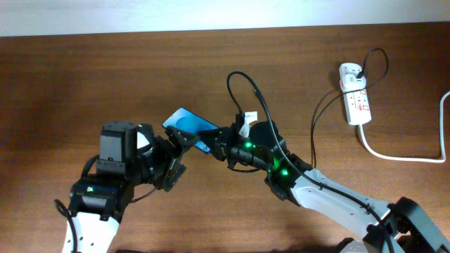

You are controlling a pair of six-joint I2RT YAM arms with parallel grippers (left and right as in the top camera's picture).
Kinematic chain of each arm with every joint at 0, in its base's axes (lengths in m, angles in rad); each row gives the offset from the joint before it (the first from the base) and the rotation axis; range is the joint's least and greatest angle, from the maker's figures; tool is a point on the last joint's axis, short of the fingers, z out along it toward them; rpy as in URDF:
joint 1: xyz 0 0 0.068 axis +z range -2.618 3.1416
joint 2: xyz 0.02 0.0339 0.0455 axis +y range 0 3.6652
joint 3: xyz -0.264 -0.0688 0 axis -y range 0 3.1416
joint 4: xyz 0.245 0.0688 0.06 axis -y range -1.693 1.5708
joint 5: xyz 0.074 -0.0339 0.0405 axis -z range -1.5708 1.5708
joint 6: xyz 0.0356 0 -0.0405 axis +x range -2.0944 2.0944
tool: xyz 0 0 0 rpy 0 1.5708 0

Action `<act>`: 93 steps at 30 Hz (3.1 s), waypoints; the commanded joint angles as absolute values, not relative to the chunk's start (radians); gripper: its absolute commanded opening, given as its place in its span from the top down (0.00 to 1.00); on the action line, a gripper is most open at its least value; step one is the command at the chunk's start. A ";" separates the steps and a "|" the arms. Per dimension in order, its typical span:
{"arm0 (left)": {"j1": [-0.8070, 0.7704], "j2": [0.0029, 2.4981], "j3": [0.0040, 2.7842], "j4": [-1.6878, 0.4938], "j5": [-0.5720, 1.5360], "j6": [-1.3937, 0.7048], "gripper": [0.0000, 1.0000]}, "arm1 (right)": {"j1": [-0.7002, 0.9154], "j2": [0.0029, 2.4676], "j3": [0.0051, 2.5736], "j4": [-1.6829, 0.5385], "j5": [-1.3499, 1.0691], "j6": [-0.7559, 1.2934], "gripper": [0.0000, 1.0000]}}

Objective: Plug charger to phone and switch on socket

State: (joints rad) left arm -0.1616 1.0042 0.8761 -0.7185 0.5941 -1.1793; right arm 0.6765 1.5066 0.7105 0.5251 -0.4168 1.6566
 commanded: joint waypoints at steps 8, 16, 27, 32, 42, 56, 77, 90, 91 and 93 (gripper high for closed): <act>-0.163 0.999 0.863 -0.655 0.416 -1.377 0.08 | 0.672 1.498 0.724 0.607 -0.540 1.640 0.96; -0.163 0.999 0.863 -0.583 0.332 -1.377 0.22 | 0.673 1.498 0.724 0.633 -0.576 1.684 0.96; -0.164 1.052 0.863 -0.537 0.318 -1.377 0.29 | 0.674 1.498 0.724 0.656 -0.621 1.794 0.96; -0.170 1.084 0.863 -0.463 0.355 -1.380 0.45 | 0.674 1.498 0.724 0.655 -0.603 1.793 0.96; -0.169 1.084 0.863 -0.453 0.432 -1.448 0.76 | 0.674 1.498 0.724 0.606 -0.537 1.793 0.96; -0.169 1.084 0.863 -0.445 0.509 -1.511 1.00 | 0.675 1.498 0.724 0.487 -0.500 1.785 0.95; -0.169 1.084 0.863 -0.405 0.459 -1.283 1.00 | 0.673 1.498 0.724 0.482 -0.432 1.540 0.58; -0.169 1.084 0.863 -0.409 0.349 -0.847 1.00 | 0.673 1.498 0.724 0.464 -0.376 1.409 0.29; -0.169 1.084 0.863 -0.415 0.337 -0.813 1.00 | 0.673 1.498 0.724 0.456 -0.361 1.390 0.28; -0.169 1.084 0.863 -0.459 0.306 -0.742 1.00 | 0.673 1.498 0.724 0.399 -0.316 1.325 0.25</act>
